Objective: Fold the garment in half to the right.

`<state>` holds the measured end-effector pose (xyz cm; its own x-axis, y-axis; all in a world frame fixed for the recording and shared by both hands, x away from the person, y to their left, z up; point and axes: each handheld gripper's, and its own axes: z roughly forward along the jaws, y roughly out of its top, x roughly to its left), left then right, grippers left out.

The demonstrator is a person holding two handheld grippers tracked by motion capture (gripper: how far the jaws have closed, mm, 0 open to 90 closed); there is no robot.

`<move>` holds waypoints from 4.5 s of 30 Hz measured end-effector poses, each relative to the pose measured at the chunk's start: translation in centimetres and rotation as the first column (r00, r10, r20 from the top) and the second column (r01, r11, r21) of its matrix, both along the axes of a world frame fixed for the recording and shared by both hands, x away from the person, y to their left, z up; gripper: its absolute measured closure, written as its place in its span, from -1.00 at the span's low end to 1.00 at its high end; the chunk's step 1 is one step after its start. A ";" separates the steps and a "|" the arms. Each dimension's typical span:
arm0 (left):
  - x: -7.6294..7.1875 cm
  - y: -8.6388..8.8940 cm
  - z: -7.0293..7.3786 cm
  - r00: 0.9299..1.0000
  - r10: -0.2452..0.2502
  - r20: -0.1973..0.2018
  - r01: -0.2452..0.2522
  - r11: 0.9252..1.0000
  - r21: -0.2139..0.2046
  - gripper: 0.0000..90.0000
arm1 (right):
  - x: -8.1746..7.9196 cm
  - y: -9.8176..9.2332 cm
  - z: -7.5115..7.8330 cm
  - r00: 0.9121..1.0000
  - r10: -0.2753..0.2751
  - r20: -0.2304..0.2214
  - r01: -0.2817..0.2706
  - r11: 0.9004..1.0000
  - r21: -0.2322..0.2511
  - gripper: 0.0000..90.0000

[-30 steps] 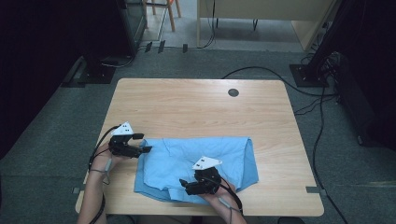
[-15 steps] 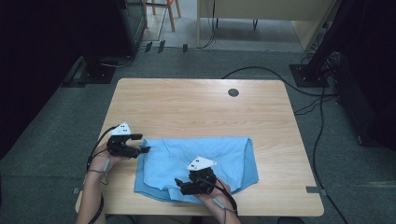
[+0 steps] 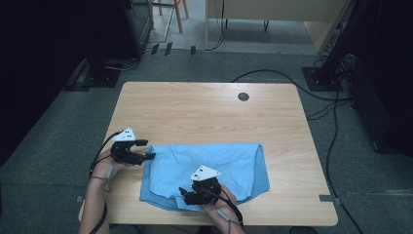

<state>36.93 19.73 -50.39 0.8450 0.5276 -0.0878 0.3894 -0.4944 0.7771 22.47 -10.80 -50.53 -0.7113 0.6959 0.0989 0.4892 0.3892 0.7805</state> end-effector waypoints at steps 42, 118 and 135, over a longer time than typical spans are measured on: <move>1.2 -0.3 -1.6 0.997 -0.066 0.051 0.062 0.995 0.073 -0.32 | -0.3 1.8 0.0 1.000 -0.010 0.027 0.010 1.000 -0.011 -0.30; 0.4 -0.6 -1.6 0.996 -0.054 0.066 0.049 0.996 0.073 -0.09 | -2.0 9.9 -1.6 0.998 0.039 0.055 -0.037 0.998 -0.042 -0.04; 0.3 -0.6 -1.6 0.996 -0.060 0.070 0.055 0.996 0.075 -0.02 | -1.8 11.6 -2.2 0.997 0.049 0.056 -0.044 0.996 -0.073 -0.05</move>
